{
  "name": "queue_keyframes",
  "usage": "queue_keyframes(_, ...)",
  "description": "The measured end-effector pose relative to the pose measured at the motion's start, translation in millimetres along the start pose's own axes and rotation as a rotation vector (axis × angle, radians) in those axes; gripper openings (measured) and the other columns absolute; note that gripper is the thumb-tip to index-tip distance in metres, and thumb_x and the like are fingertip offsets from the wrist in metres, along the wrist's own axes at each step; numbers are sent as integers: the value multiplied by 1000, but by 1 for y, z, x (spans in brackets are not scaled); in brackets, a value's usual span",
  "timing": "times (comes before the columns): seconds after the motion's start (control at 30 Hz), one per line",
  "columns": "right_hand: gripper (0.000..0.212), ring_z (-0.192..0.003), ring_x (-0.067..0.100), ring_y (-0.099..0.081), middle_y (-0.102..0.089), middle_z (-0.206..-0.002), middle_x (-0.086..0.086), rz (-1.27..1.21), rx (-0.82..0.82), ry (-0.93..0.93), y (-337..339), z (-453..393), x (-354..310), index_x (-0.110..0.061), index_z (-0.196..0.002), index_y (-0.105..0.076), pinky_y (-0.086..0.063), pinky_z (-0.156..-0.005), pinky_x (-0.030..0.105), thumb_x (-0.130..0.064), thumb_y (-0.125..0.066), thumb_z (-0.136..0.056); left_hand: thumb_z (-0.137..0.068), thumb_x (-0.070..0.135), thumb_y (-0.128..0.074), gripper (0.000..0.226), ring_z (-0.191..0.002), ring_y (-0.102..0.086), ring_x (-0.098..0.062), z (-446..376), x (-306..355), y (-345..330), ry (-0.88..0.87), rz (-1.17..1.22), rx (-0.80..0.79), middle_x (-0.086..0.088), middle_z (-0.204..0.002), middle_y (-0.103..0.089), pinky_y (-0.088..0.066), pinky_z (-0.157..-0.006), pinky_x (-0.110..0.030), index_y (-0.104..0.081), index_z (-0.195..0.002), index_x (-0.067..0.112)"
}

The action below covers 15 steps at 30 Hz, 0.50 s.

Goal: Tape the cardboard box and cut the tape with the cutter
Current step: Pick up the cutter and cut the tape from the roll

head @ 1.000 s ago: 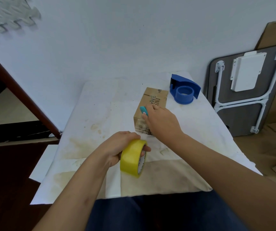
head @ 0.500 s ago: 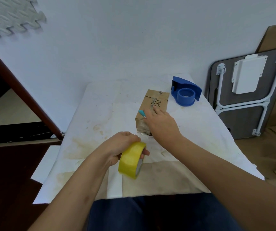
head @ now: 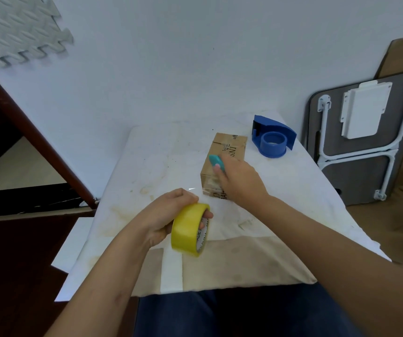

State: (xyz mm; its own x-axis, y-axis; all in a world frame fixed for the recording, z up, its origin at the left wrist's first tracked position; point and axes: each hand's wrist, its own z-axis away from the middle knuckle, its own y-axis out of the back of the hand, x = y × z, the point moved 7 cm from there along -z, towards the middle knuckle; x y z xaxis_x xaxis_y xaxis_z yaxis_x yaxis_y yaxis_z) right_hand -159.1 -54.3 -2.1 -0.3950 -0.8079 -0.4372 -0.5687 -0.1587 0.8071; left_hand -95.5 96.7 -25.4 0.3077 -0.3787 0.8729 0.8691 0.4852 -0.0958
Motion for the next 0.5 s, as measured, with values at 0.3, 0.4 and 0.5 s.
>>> queue_keyframes(0.3, 14, -82, 19, -63, -66, -100, 9, -615, 290, -490, 37, 14, 96, -22, -107, -57, -56, -74, 33, -28, -48, -98, -94, 25, -61, 21, -63, -71, -15, 5, 16, -24, -71, -236, -126, -1, -79, -76, -51, -52, -18, -55, -109, 12)
queue_keyframes(0.4, 27, -85, 17, -61, -64, -108, 9, -550, 131, -622, 28, 30, 135, -16, -122, -58, -54, -74, 28, -23, -52, -97, -93, 26, -63, 18, -65, -72, -20, 0, 21, -45, -90, -379, -177, -2, -83, -77, -54, -57, -24, -58, -106, 14)
queue_keyframes(0.5, 27, -96, 23, -58, -63, -110, 8, -393, 46, -631, 38, 44, 160, -13, -121, -61, -46, -83, 32, -21, -53, -96, -87, 35, -69, 17, -86, -70, -26, -11, 23, -72, -121, -584, -189, -6, -95, -73, -57, -74, -40, -65, -100, 26)
